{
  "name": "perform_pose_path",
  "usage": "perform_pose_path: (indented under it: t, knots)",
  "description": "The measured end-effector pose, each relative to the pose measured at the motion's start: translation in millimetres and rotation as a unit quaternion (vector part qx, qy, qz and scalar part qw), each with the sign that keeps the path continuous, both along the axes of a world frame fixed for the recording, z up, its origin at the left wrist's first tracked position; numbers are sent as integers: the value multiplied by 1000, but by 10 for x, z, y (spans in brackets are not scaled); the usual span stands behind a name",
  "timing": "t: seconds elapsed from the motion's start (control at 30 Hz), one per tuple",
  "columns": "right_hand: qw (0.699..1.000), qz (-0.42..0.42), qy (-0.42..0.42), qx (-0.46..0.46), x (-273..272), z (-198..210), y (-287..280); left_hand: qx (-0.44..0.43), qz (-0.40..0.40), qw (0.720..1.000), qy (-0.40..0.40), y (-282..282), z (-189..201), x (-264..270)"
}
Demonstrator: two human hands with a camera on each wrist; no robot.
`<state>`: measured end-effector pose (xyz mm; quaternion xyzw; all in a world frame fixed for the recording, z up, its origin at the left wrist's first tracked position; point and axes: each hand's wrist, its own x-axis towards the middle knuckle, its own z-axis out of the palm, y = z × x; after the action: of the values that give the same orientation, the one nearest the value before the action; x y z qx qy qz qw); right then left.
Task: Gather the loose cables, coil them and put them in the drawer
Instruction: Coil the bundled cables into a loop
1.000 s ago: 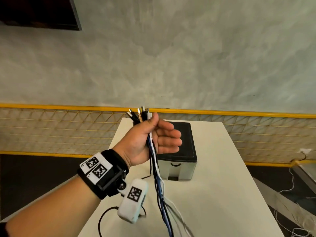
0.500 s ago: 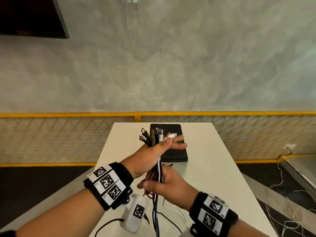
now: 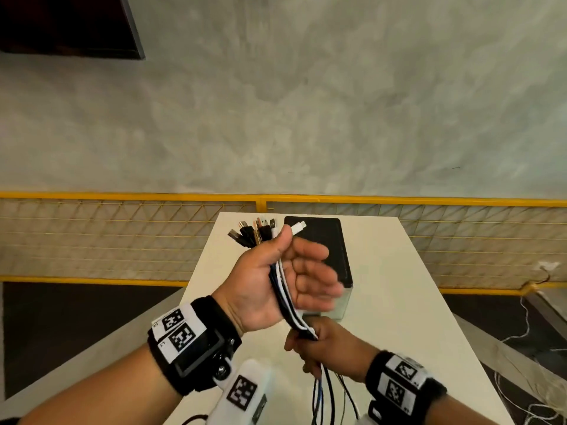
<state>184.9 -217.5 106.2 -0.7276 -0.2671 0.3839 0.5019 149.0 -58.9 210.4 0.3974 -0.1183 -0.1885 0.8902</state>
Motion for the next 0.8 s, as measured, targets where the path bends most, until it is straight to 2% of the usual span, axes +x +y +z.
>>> perform_pose_path:
  t: [0.1, 0.17, 0.23, 0.3, 0.33, 0.37, 0.43, 0.47, 0.5, 0.57, 0.6, 0.67, 0.73, 0.77, 0.8]
  knots:
    - [995, 31, -75, -60, 158, 129, -27, 39, -93, 994, 32, 10, -92, -123]
    - [983, 56, -142, -102, 275, 255, -29, 136, -131, 979, 81, 1, -175, -187]
    - [966, 77, -200, -141, 374, 353, -13, 272, -130, 944, 137, 15, -268, -217]
    - [950, 72, -251, -172, 429, 439, 36, 412, -84, 895, 147, 44, -368, -199]
    - [945, 65, -265, -183, 432, 474, 67, 483, -61, 866, 117, 45, -411, -184]
    - [943, 54, -272, -182, 436, 507, 94, 556, -42, 827, 69, 42, -431, -171]
    - [948, 25, -270, -168, 431, 569, 123, 682, -7, 730, -43, 53, -424, -142]
    - [955, 8, -255, -152, 427, 596, 123, 711, 16, 699, -69, 59, -414, -124]
    - [966, -13, -222, -128, 420, 613, 116, 713, 39, 697, -68, 78, -409, -101]
    - [987, -64, -134, -68, 343, 637, 99, 669, 90, 737, -32, 134, -455, -36]
    - [988, -84, -116, -49, 287, 632, 102, 635, 119, 763, -4, 160, -503, -12]
    - [982, -114, -143, -36, 172, 590, 138, 524, 170, 832, 67, 145, -572, 55]
    - [969, -126, -212, -33, 62, 518, 183, 351, 211, 901, 143, 66, -592, 126]
    - [960, -128, -246, -24, 18, 489, 209, 273, 221, 920, 173, 25, -566, 151]
    - [951, -132, -279, -13, -16, 458, 233, 224, 228, 928, 192, -9, -531, 169]
